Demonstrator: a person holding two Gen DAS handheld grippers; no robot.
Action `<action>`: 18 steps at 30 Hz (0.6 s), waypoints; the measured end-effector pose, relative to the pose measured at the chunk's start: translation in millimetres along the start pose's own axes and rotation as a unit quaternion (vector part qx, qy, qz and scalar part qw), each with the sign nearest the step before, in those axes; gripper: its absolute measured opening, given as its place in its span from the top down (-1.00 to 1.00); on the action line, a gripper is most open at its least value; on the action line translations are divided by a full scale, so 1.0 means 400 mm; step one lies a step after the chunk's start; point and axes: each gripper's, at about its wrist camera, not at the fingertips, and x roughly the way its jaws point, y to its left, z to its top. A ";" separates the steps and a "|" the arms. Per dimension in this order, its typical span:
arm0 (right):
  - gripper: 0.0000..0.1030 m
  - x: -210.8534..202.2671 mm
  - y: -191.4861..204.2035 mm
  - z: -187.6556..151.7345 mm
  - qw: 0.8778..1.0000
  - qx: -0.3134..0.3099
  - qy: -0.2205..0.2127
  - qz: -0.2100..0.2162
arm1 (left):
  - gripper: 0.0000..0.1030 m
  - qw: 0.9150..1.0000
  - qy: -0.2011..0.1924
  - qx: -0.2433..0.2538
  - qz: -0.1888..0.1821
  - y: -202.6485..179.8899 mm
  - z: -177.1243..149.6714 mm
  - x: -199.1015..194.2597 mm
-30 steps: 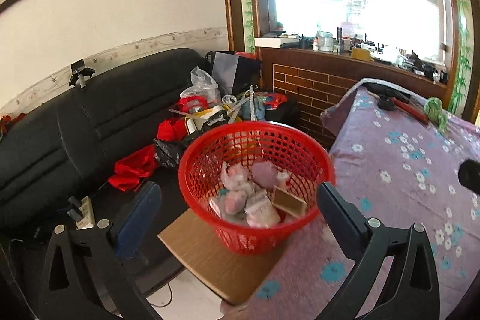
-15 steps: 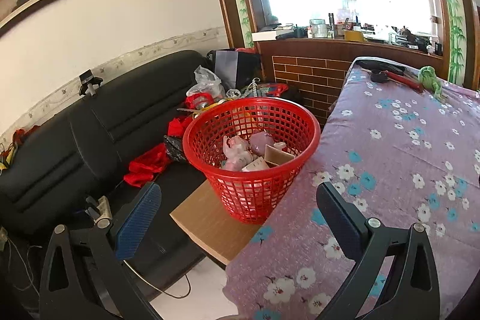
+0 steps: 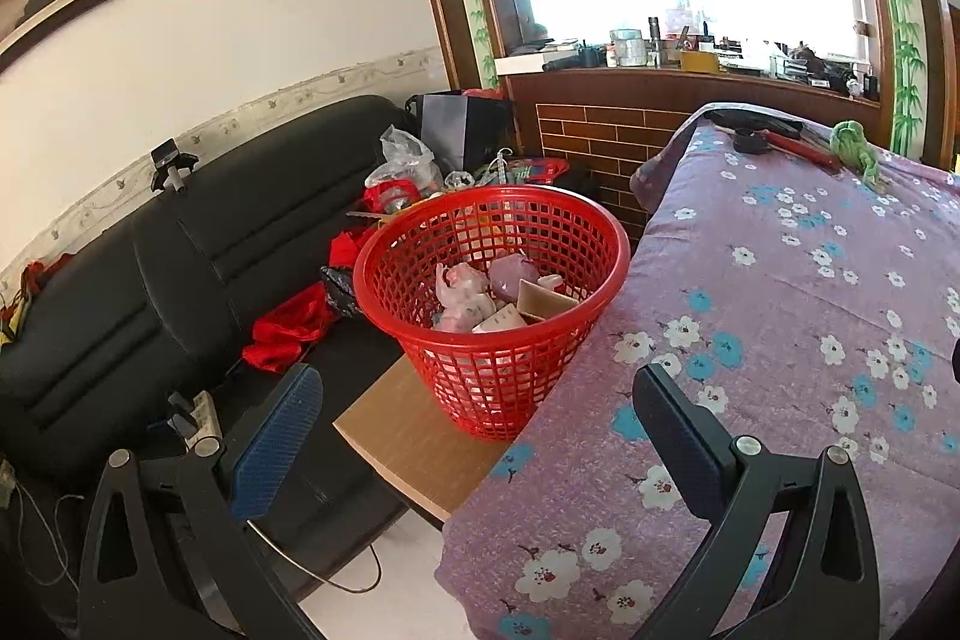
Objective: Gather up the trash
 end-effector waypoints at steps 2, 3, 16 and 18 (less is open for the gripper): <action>-0.93 0.001 0.002 0.000 1.000 -0.001 0.001 -0.001 | -0.99 1.000 0.000 -0.002 -0.001 0.003 0.000 0.002; -0.93 0.001 0.002 -0.001 1.000 -0.001 0.001 -0.001 | -0.99 1.000 0.001 -0.002 -0.001 0.004 0.000 0.003; -0.93 0.007 0.005 -0.003 1.000 -0.002 0.006 -0.002 | -0.99 1.000 0.010 -0.006 -0.003 0.013 -0.006 0.023; -0.93 0.010 0.005 -0.005 1.000 -0.003 0.007 -0.002 | -0.99 1.000 0.011 -0.006 -0.003 0.014 -0.007 0.025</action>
